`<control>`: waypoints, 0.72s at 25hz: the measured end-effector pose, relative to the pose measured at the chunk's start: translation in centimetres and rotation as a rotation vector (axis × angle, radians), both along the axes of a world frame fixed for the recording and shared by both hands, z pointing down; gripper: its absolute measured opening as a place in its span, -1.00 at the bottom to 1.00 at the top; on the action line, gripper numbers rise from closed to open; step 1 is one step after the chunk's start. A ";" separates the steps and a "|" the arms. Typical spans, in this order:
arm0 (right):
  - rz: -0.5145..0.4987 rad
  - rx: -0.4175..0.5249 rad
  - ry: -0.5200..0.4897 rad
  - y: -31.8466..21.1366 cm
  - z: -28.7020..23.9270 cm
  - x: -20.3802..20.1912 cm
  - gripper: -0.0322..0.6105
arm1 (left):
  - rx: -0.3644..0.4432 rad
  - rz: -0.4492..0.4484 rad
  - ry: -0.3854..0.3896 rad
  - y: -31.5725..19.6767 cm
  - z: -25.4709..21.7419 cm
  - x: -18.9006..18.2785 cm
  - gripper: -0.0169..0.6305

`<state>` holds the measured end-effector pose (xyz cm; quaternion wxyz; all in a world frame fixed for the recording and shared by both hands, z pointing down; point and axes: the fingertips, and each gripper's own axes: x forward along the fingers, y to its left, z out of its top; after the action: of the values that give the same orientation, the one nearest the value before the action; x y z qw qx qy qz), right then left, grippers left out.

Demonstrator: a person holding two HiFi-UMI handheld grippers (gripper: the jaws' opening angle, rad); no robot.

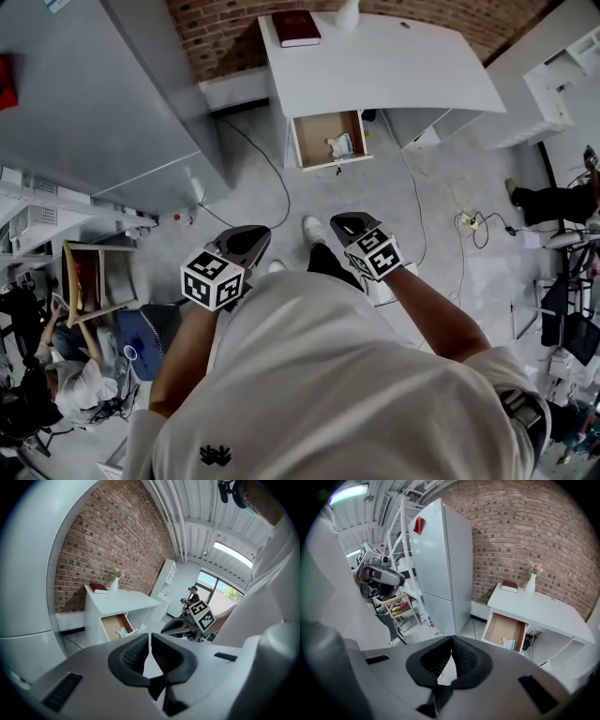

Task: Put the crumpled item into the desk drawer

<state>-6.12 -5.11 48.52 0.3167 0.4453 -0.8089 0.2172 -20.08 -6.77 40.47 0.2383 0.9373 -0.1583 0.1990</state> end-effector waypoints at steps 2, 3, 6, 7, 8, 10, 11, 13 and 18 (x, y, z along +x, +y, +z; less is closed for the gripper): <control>-0.002 -0.003 0.002 0.4 0.0 -0.2 -0.81 | 0.006 -0.005 -0.006 0.4 0.0 -0.3 -0.84; -0.004 -0.002 0.002 0.5 0.0 -0.4 -0.81 | 0.008 -0.007 -0.010 0.5 0.1 -0.6 -0.84; -0.018 0.002 -0.002 0.5 0.0 -1.2 -0.81 | 0.006 -0.016 -0.016 0.7 0.8 -1.4 -0.84; -0.022 0.004 -0.005 0.5 -0.1 -1.5 -0.81 | 0.004 -0.019 -0.017 0.8 1.0 -1.6 -0.84; -0.025 0.006 -0.009 0.5 -0.2 -1.7 -0.81 | 0.002 -0.021 -0.017 0.9 1.1 -1.7 -0.84; -0.030 0.008 -0.015 0.6 -0.4 -2.1 -0.81 | 0.002 -0.021 -0.018 1.1 1.2 -1.8 -0.84; -0.033 0.010 -0.019 0.7 -0.5 -2.3 -0.81 | 0.004 -0.021 -0.020 1.2 1.3 -1.8 -0.84; -0.036 0.012 -0.031 0.8 -0.8 -2.6 -0.81 | 0.005 -0.020 -0.024 1.3 1.3 -1.9 -0.84; -0.039 0.023 -0.051 0.6 -1.4 -3.0 -0.81 | 0.004 -0.019 -0.027 1.3 1.6 -1.7 -0.84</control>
<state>-9.08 -4.53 47.08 0.2948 0.4272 -0.8278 0.2129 -21.80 -5.43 42.02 0.2362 0.9334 -0.1707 0.2092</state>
